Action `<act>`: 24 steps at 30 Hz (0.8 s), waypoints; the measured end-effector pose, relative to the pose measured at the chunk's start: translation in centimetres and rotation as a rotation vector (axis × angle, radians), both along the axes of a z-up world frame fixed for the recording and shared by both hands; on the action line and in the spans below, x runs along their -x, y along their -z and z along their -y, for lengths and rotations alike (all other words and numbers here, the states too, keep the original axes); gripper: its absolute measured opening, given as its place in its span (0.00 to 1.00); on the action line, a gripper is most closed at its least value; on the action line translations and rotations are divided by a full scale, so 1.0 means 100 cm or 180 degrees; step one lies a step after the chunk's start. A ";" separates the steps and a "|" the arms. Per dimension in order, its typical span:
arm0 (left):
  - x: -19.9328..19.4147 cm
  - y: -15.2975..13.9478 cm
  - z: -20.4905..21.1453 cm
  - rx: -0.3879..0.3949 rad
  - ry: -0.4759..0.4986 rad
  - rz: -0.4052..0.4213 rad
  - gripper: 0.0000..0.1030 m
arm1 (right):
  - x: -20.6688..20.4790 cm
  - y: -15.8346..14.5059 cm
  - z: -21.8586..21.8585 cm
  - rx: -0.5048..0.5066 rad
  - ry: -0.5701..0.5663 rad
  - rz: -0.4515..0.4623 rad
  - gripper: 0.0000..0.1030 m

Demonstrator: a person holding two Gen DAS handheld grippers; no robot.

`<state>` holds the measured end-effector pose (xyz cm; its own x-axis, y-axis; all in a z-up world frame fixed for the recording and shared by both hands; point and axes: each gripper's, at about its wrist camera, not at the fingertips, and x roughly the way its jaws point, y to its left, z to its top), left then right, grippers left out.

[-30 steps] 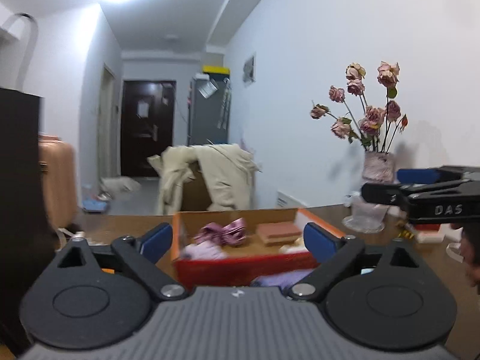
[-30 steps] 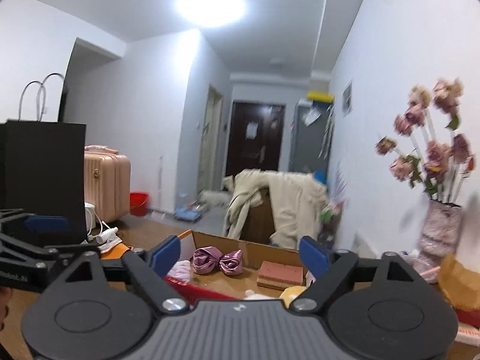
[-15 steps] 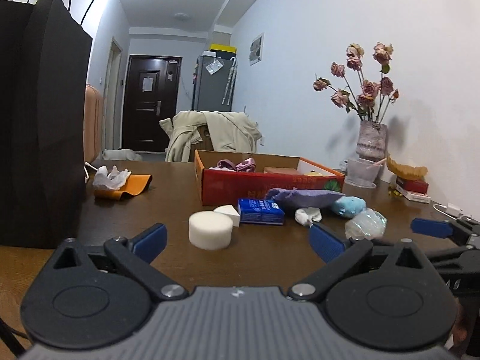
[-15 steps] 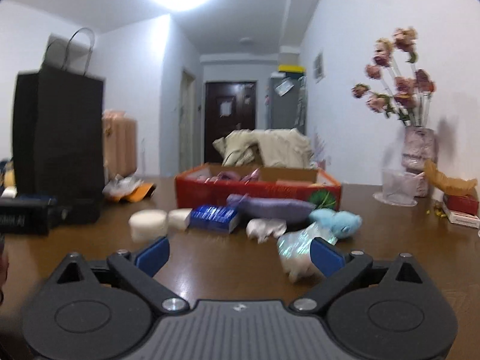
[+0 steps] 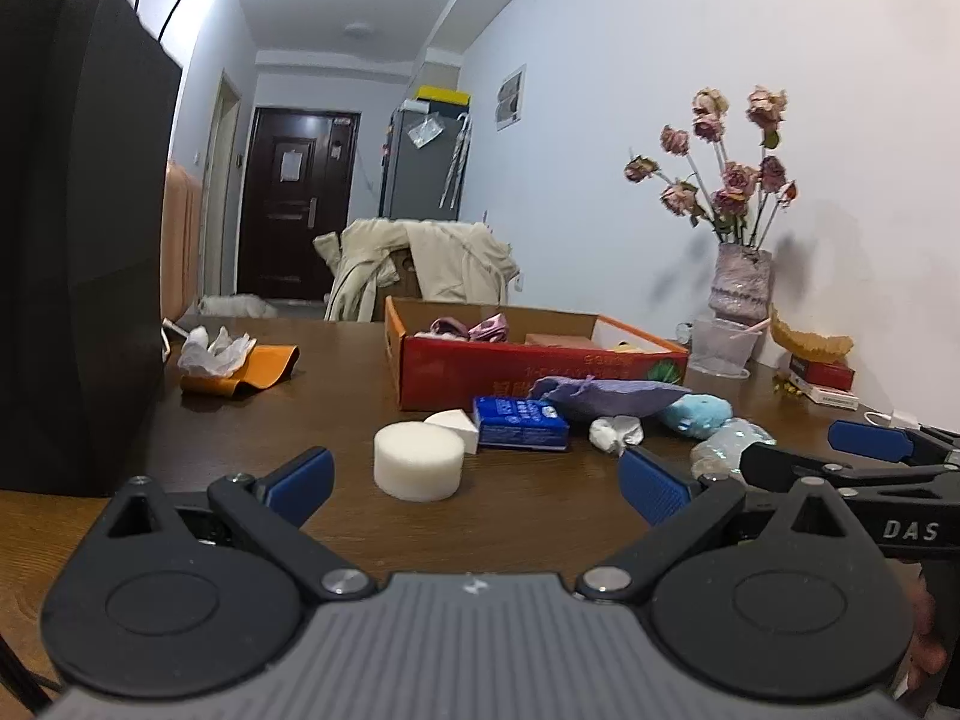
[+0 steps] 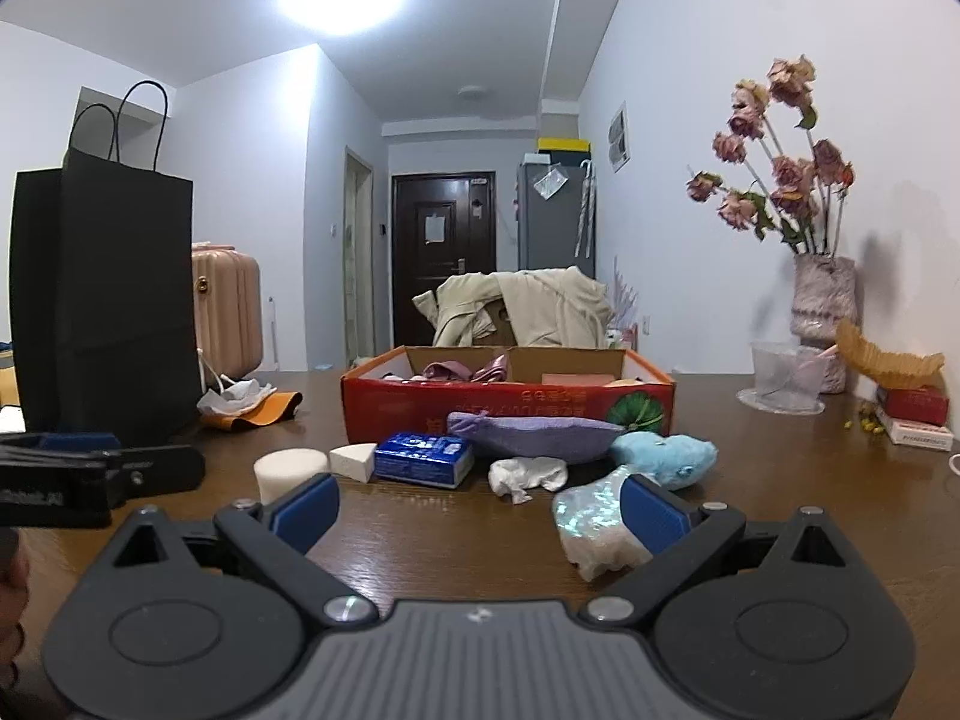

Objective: Organize soft objects
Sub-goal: 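Withdraw both tools from the box toward the lavender knit pouch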

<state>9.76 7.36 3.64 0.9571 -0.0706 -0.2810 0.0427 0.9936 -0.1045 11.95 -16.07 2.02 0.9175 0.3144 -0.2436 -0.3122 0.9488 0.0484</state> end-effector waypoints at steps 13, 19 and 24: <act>-0.120 -0.022 -0.018 0.0288 0.0121 -0.0455 0.73 | -0.097 -0.022 -0.011 -0.0173 0.0111 -0.0358 0.84; -0.185 -0.023 0.018 0.0560 0.0264 -0.0692 0.71 | -0.181 -0.032 0.034 -0.0417 0.0145 -0.0917 0.73; -0.230 -0.007 0.050 0.0600 0.0278 -0.0983 0.62 | -0.238 -0.014 0.046 -0.0462 0.0015 -0.1271 0.63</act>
